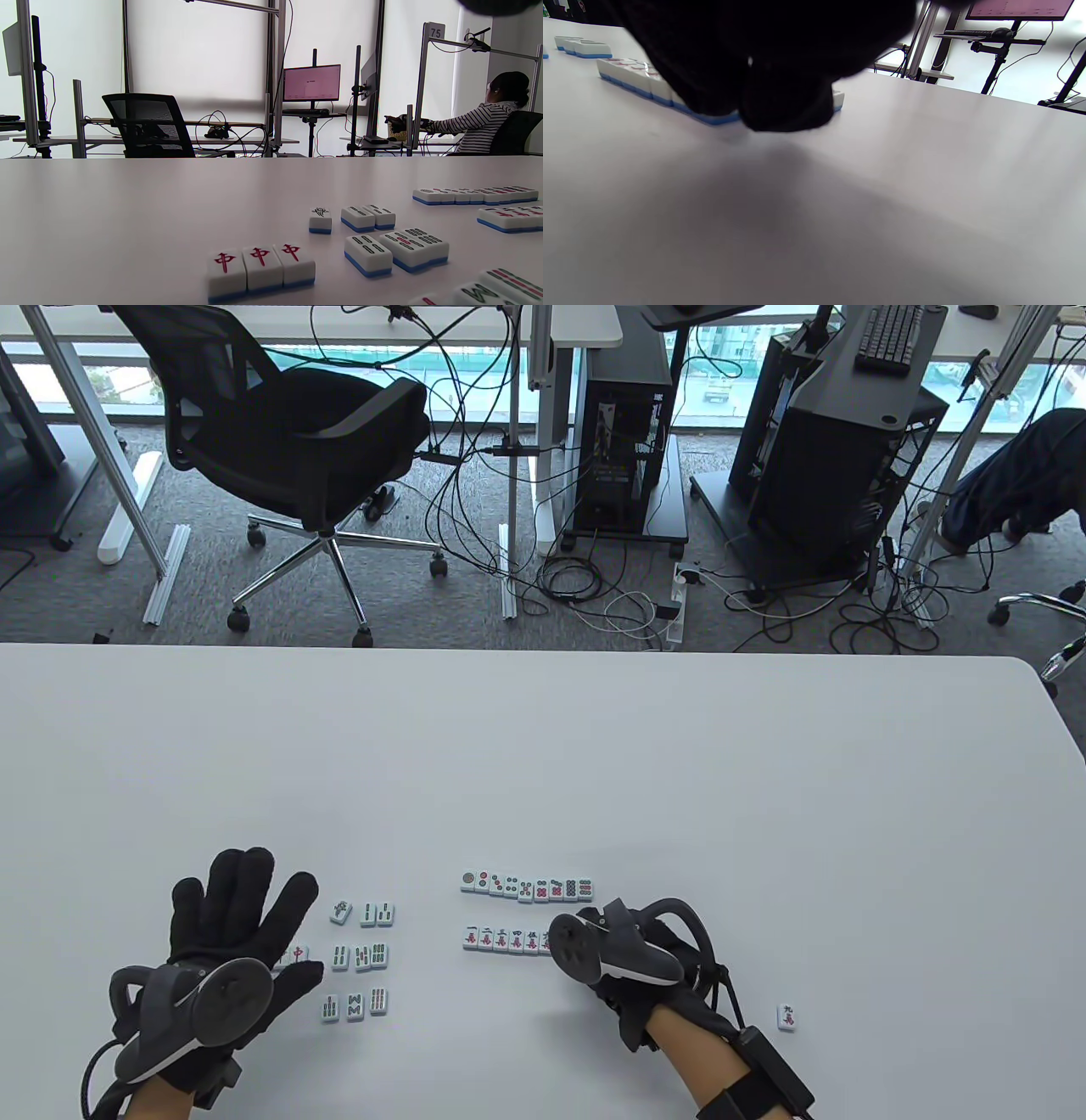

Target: Mahjong suit sorting

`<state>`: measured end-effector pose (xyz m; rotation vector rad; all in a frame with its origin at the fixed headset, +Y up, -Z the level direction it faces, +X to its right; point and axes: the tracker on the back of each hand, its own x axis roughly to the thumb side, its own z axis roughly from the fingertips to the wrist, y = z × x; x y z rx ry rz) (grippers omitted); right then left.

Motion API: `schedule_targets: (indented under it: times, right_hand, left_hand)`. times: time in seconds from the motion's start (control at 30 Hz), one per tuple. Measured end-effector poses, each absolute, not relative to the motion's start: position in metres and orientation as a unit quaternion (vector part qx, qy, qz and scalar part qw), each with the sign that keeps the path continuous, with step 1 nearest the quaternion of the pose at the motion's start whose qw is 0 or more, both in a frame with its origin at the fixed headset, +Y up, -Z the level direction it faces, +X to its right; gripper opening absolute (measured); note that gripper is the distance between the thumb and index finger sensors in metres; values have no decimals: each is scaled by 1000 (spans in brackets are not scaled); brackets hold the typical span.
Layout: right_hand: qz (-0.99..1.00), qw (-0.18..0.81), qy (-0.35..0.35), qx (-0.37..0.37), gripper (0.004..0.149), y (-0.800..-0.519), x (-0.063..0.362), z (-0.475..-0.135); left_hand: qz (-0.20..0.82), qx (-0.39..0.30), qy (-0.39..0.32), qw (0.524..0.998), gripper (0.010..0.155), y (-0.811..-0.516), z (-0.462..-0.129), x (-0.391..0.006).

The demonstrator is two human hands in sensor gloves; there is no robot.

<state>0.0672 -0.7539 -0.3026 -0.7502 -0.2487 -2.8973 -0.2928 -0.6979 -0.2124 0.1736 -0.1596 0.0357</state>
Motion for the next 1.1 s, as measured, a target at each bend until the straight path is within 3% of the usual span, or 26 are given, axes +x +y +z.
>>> schedule_targets:
  times: [0.4,0.57,0.83,1.1]
  right_hand:
    - [-962,76,-87,-248,58,-764,61,-307]
    - [-960,99,-72,-254,63,-755,71,-298]
    - [-977,85,-70,-182,64,-725,146,-278]
    - [-983,95,-138,-80,64,-728,229,-258]
  left_hand:
    - [15,89,-84,992,85,-699,-212,-292]
    - [13,87,-84,993,85,-699,-212,-291]
    - [10,85,-82,993,85,-700,-212,-291]
    - [1,78,-81,994,85,-700,-212,-288]
